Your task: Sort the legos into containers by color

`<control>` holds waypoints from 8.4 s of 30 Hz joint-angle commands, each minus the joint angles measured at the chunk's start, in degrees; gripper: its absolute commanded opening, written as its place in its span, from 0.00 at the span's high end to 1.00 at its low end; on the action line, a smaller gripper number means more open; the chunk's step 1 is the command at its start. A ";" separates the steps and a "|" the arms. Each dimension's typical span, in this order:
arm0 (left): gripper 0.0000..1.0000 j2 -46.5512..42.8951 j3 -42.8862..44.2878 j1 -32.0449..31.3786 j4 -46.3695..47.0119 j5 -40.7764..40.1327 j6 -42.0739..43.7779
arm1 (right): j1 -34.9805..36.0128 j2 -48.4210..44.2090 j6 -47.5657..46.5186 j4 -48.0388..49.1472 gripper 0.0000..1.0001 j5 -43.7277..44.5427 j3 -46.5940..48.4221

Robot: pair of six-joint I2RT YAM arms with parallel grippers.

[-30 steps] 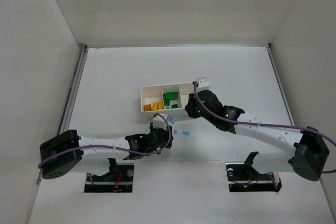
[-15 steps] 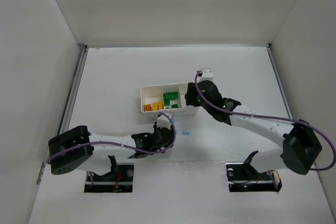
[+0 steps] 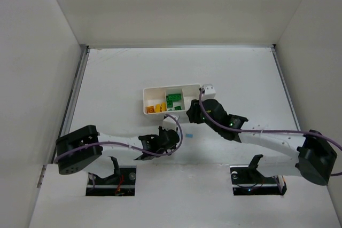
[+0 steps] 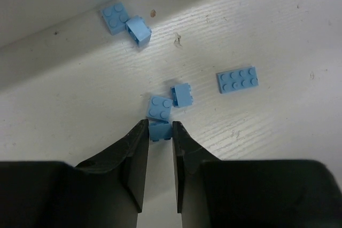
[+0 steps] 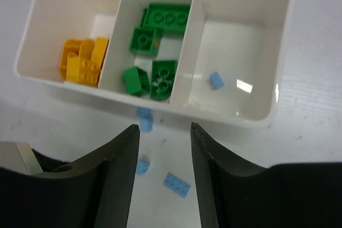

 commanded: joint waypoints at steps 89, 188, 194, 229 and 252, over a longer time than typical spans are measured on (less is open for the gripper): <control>0.63 4.44 24.49 19.55 9.72 11.11 10.08 | -2.74 -12.59 3.93 -0.09 0.82 -2.38 -6.11; 0.83 -27.85 4.86 18.84 -3.83 8.12 6.04 | 13.51 16.80 6.65 3.88 0.87 11.76 2.09; 0.83 -16.16 11.80 18.41 4.61 11.55 7.27 | 13.69 0.19 9.37 -0.86 0.87 13.96 -5.21; 0.64 -13.76 7.08 10.07 1.12 -2.41 7.45 | -5.29 -0.12 -1.08 7.74 0.85 4.47 1.98; 0.64 2.40 6.63 6.81 1.63 -8.66 -1.78 | -6.26 1.74 -1.35 11.08 0.54 2.01 1.28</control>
